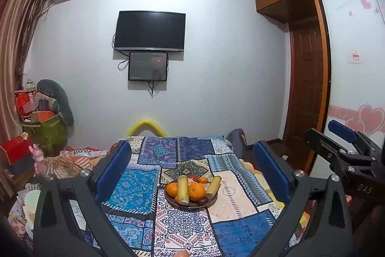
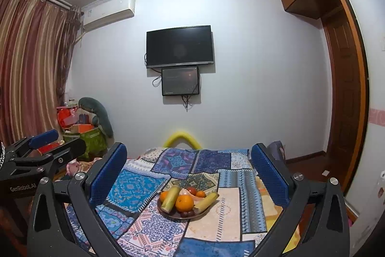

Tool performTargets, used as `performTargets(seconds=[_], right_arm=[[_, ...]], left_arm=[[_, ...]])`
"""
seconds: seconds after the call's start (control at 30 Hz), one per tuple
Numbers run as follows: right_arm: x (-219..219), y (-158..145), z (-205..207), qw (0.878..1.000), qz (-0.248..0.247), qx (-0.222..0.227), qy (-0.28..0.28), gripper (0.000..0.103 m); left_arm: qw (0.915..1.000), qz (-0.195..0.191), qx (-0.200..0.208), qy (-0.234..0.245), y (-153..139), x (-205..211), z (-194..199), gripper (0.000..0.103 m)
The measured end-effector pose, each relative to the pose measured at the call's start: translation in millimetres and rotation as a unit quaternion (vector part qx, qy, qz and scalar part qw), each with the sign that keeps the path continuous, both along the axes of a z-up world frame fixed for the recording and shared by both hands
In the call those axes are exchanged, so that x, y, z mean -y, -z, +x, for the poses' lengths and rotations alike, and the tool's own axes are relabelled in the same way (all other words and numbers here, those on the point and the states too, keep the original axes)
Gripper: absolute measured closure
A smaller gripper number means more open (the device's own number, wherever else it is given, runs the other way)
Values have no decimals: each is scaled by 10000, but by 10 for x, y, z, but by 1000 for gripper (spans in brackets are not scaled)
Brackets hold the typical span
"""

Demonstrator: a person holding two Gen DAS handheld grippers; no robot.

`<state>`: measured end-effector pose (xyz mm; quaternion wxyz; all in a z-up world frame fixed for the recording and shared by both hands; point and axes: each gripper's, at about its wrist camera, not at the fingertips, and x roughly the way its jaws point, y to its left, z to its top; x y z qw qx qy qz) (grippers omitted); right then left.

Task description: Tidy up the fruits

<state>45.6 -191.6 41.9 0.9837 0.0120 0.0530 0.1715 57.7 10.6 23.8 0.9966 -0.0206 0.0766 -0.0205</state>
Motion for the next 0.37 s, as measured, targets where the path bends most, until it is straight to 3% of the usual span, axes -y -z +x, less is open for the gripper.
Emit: performTargets(seconds=[0.37], right_arm=[[6, -19, 18, 10000, 10, -11, 2, 0]], left_arm=[[9999, 77, -37, 88, 30, 49, 39, 0]])
